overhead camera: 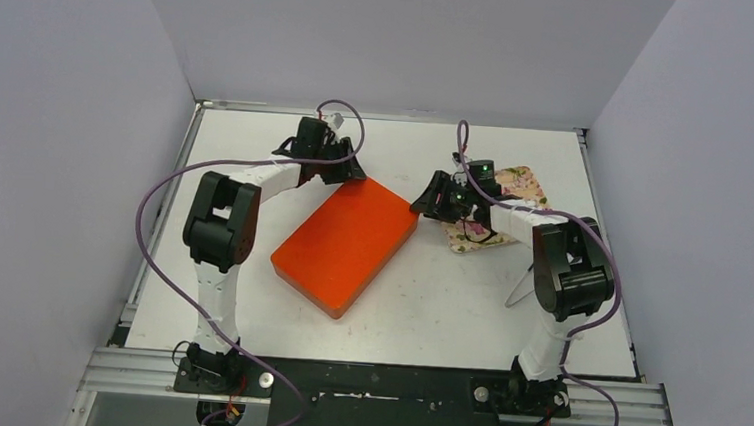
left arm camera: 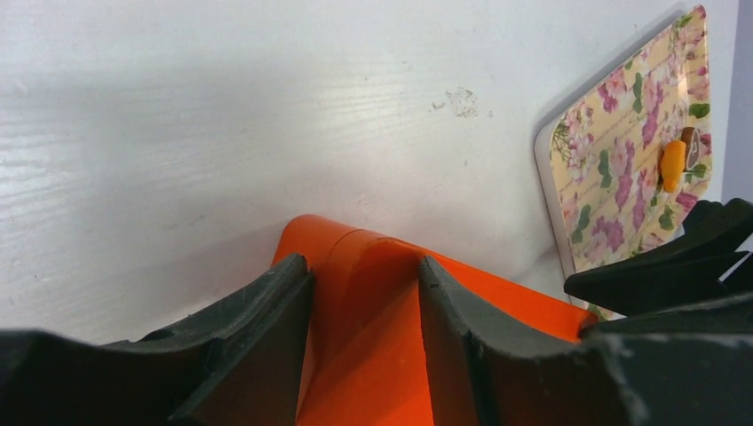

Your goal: Pack the cookies

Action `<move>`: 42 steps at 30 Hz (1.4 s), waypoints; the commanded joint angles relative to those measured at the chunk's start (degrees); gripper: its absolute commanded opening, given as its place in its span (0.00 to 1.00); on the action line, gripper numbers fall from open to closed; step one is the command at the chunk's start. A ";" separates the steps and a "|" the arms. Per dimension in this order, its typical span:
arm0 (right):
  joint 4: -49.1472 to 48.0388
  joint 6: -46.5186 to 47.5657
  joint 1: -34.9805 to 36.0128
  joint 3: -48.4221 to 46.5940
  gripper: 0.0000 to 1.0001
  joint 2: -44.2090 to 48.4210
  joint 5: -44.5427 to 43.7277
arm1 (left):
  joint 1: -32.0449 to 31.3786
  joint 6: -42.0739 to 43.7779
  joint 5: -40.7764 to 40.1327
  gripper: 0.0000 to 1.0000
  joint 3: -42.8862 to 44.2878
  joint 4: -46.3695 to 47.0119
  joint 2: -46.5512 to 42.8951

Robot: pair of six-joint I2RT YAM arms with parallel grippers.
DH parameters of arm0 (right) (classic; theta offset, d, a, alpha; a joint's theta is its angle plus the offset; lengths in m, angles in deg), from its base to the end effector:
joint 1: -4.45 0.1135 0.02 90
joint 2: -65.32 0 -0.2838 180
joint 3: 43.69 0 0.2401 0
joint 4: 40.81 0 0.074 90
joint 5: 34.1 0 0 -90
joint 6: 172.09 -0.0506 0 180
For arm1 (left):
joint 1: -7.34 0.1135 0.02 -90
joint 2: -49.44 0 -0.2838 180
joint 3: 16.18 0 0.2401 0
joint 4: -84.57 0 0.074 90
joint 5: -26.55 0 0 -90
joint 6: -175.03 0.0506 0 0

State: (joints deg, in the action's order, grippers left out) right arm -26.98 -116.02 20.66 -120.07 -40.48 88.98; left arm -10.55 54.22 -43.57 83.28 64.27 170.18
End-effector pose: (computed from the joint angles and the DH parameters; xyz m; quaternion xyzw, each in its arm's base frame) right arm 0.3679 0.1357 0.1889 0.0239 0.8868 0.3979 0.2338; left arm 0.4513 -0.1637 0.1896 -0.0307 0.9006 -0.3100 0.3031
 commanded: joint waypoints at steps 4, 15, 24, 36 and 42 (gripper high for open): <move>-1.92 3.07 2.15 5.47 0.38 1.07 -1.32 | -5.46 7.65 -8.45 0.42 3.24 -13.03 7.69; 7.67 3.20 5.30 13.98 0.37 18.77 0.47 | -4.75 4.37 -14.66 0.62 8.62 -14.40 -4.31; 6.54 4.25 4.31 6.77 0.54 20.05 -5.39 | -0.40 -1.49 -19.38 0.73 2.77 -16.45 -21.00; 2.43 5.03 5.03 -9.79 0.58 1.04 -0.97 | 4.03 -8.92 -28.52 0.78 -33.15 -19.01 -51.31; -0.21 3.60 5.59 -8.00 0.59 -1.73 2.27 | 4.50 -12.94 -26.88 0.79 -41.82 -19.00 -55.49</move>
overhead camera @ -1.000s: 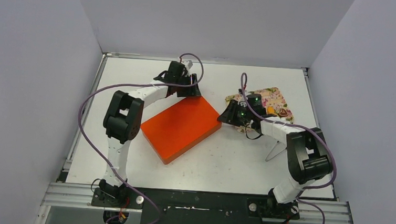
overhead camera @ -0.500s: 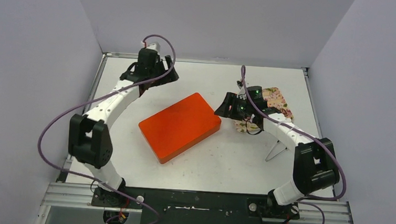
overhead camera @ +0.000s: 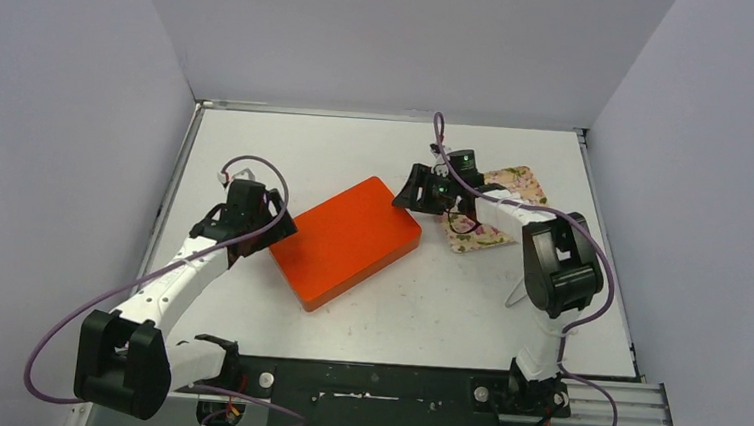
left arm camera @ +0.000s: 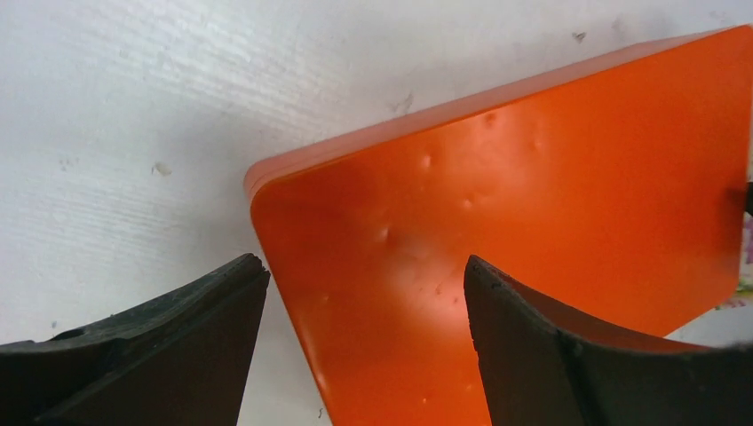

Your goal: Pack the cookies

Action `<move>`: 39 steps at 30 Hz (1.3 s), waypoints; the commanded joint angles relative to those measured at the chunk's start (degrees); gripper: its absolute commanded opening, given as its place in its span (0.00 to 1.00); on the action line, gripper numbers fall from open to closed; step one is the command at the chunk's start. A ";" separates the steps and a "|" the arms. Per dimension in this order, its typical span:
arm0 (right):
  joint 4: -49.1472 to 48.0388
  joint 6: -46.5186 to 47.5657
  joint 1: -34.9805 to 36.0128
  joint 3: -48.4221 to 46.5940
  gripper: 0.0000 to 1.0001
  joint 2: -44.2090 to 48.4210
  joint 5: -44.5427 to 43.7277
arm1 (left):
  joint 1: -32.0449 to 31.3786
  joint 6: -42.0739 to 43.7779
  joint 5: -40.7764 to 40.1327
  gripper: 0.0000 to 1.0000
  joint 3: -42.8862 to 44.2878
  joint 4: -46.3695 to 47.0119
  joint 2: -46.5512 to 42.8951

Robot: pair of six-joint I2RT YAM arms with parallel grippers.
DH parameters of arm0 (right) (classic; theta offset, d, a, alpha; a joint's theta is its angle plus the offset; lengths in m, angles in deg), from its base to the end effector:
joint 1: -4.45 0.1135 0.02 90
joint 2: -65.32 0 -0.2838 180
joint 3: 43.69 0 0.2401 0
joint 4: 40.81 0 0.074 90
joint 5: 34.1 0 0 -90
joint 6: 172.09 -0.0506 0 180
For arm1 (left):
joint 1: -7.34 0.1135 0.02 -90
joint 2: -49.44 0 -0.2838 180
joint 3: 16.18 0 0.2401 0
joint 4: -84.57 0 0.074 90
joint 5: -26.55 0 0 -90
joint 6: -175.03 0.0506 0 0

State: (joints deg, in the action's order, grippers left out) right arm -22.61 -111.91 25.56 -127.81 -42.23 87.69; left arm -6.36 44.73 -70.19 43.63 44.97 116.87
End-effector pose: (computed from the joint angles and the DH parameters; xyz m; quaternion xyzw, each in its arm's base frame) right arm 0.3760 0.1737 0.2109 -0.0453 0.8833 0.3950 0.2483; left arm 0.2282 -0.0495 0.2525 -0.2347 0.8996 -0.1165 0.3492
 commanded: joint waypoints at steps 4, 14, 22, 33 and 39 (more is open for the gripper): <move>-6.02 -1.60 1.68 3.00 0.59 1.09 5.07 | 0.32 -3.77 1.92 0.78 -4.83 1.65 -0.56; -10.75 -7.21 3.92 17.51 0.54 11.59 6.84 | 0.25 -2.23 11.45 0.73 -0.15 10.04 10.53; -14.38 -13.47 6.14 27.53 0.54 24.36 3.05 | 0.30 3.88 13.93 0.74 11.88 11.30 21.34; -18.82 -16.01 -1.69 24.66 0.62 23.29 0.54 | 2.86 9.59 2.19 0.77 14.64 2.33 15.42; -21.06 -16.38 -3.30 20.17 0.62 17.00 0.57 | 2.93 10.42 5.07 0.77 9.57 1.98 12.80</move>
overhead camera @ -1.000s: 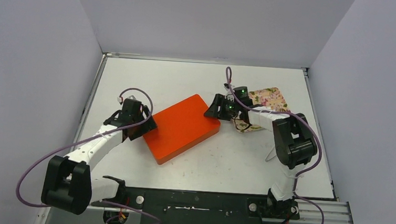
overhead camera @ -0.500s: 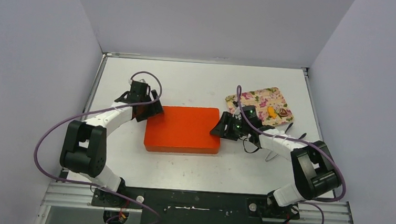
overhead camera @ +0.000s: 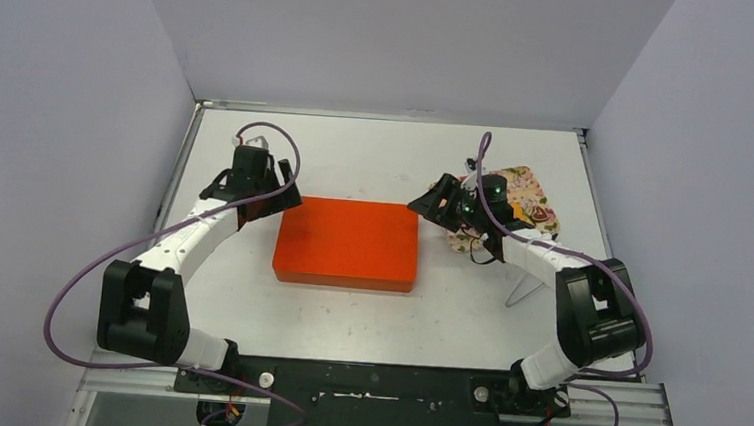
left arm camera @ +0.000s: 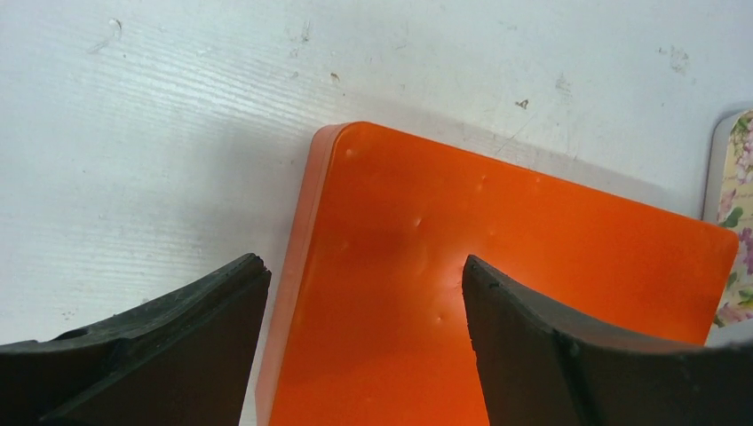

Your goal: Pack the cookies

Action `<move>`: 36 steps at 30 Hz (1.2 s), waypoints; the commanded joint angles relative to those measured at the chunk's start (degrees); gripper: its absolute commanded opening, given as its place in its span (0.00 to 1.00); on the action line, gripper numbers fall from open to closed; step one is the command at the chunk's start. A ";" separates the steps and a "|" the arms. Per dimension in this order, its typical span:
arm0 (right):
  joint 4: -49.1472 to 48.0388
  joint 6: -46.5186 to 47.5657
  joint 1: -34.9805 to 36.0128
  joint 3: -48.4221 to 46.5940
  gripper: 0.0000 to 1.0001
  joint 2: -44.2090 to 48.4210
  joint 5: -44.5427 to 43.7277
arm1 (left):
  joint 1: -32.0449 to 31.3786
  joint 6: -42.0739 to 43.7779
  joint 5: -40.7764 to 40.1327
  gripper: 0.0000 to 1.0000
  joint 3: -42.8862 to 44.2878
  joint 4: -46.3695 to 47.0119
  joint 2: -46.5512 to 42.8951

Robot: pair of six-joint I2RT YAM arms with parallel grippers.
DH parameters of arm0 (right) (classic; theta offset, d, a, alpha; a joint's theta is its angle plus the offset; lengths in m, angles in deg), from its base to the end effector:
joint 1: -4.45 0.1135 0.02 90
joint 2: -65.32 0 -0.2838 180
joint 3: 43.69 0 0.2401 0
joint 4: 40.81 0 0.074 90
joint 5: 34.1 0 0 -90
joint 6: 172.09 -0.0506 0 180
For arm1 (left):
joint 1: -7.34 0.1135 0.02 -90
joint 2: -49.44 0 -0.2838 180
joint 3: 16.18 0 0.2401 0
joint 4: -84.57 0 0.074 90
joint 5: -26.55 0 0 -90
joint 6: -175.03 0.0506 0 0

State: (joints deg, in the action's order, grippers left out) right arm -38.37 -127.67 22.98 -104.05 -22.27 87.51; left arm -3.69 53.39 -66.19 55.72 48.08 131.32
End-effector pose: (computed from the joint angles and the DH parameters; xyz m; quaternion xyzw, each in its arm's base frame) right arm 0.2981 0.1279 0.2292 0.0615 0.8408 0.4562 0.2848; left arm 0.2970 -0.0554 0.2625 -0.1748 0.9119 -0.1142 0.3534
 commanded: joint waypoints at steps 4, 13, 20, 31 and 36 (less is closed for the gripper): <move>-7.89 -1.12 -1.64 -4.86 0.59 -7.88 0.96 | 0.27 1.89 2.74 0.77 -4.72 -0.59 -1.03; -12.52 -2.07 -1.59 -3.26 0.45 -15.40 2.37 | -0.08 -0.17 6.39 0.75 -6.62 1.03 3.38; -13.20 -0.17 -2.33 0.04 0.35 -15.42 1.60 | -2.37 -2.07 8.39 0.75 -6.51 4.83 6.85; 5.70 9.64 -9.24 -4.10 0.54 2.88 -6.11 | -4.99 -0.16 5.12 0.78 0.45 1.97 0.63; 18.70 16.80 -12.74 -6.67 0.68 14.10 -11.41 | -4.76 2.17 2.15 0.80 1.64 -0.75 -6.79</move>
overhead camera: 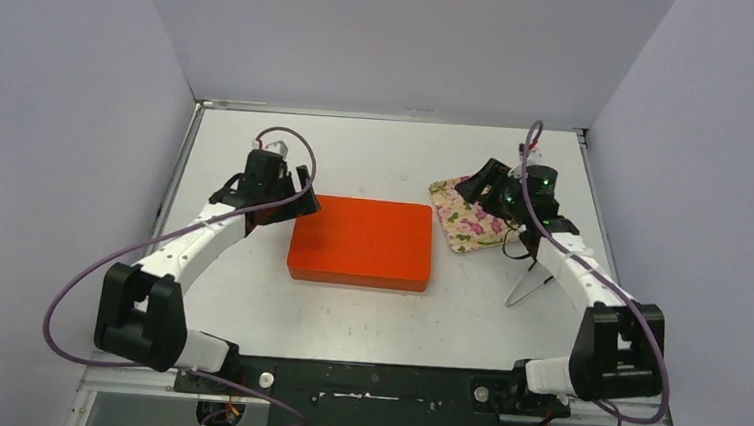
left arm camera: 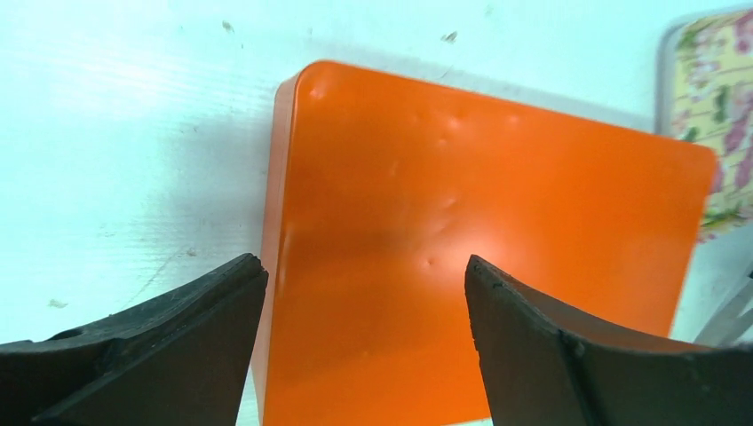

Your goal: Pack the cookies

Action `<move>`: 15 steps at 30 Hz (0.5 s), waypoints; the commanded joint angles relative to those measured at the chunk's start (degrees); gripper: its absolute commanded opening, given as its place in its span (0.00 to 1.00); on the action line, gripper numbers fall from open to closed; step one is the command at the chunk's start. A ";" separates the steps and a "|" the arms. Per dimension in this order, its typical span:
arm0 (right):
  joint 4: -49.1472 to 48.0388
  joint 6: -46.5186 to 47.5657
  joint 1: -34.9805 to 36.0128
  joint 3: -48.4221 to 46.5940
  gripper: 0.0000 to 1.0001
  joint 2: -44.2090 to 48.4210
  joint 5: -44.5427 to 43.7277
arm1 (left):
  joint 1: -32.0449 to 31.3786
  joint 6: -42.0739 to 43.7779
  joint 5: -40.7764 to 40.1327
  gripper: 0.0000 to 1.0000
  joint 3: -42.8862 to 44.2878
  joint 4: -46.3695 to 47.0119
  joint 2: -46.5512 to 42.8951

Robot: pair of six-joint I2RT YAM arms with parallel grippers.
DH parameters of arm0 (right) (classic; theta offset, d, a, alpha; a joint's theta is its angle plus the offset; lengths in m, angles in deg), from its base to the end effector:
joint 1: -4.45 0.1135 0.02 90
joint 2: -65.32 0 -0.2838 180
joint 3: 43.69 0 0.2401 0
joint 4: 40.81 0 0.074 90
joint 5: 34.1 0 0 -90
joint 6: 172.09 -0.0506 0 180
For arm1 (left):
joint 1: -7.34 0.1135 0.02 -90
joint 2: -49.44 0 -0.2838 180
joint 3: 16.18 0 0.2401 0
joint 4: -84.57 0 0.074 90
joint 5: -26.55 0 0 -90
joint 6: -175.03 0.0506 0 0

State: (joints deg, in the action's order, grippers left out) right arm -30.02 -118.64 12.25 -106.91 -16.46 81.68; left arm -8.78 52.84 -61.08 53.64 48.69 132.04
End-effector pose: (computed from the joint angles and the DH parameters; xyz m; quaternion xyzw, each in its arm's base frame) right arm 0.3054 0.0640 0.2594 0.0998 0.8430 0.3641 0.3831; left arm 0.2875 -0.0853 0.2483 -0.1235 0.9273 -0.1621 0.3141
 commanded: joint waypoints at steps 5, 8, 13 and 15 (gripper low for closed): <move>20.51 15.10 -4.88 -5.64 0.83 19.89 -11.32 | 0.75 5.31 -6.60 0.82 4.44 -5.39 -17.02; 25.45 18.67 -6.39 -7.35 0.93 25.50 -14.36 | 0.90 5.71 -10.22 0.87 5.08 -8.27 -22.94; 31.31 23.24 -2.26 -9.29 1.00 33.61 -26.27 | 0.91 4.88 -17.56 0.92 1.89 -10.49 -35.19; 31.96 23.74 0.63 -8.93 1.00 36.96 -31.39 | 0.91 3.22 -21.04 0.95 -1.48 -10.60 -41.32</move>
State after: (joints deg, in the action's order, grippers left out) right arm -2.81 -99.43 8.25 -114.02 15.30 62.88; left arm -8.22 57.15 -73.80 55.33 40.08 99.67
